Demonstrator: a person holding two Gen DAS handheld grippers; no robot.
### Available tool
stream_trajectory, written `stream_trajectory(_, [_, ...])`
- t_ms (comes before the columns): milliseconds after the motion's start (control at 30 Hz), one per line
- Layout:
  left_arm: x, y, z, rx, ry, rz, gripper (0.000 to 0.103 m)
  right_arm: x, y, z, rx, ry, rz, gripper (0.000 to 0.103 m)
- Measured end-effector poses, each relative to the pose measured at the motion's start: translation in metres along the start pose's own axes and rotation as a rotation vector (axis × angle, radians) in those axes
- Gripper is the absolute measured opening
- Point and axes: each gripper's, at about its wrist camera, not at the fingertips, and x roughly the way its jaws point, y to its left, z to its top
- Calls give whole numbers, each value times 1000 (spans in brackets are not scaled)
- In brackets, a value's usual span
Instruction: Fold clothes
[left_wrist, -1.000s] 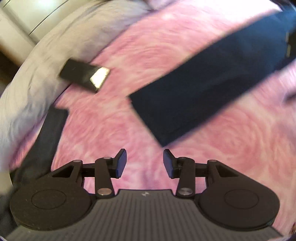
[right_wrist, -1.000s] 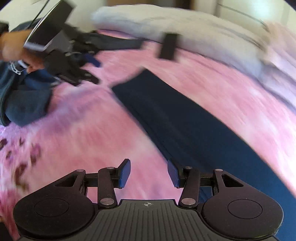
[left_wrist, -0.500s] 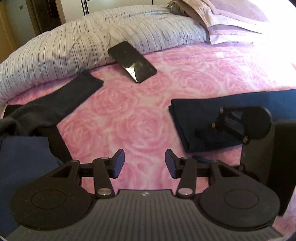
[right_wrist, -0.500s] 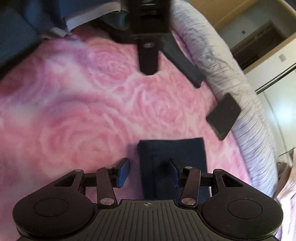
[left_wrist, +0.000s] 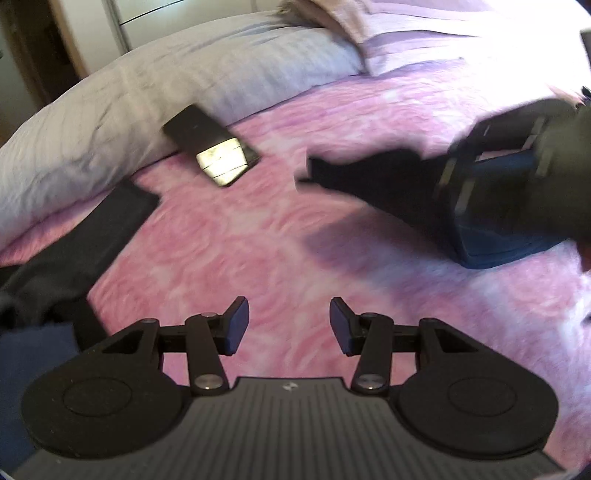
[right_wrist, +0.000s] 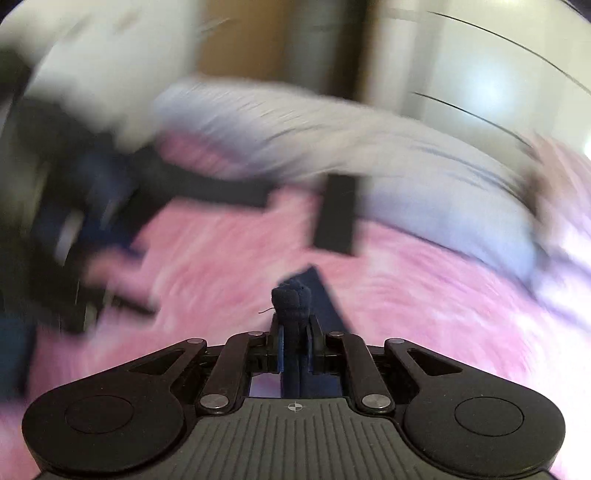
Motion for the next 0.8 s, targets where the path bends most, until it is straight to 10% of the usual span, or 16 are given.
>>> stream_trajectory(267, [11,-90,57,174,-13,-132,44,-188,-184,-57,630,-217,-382,8])
stream_trajectory(500, [29,-189,94,364,-21,-256,44,-211,-306,-220,1073,-23,-545,8])
stream_trajectory(800, [51,-265,132,476,3,-317,46,-232,-315,-206,934,-62,-421,8])
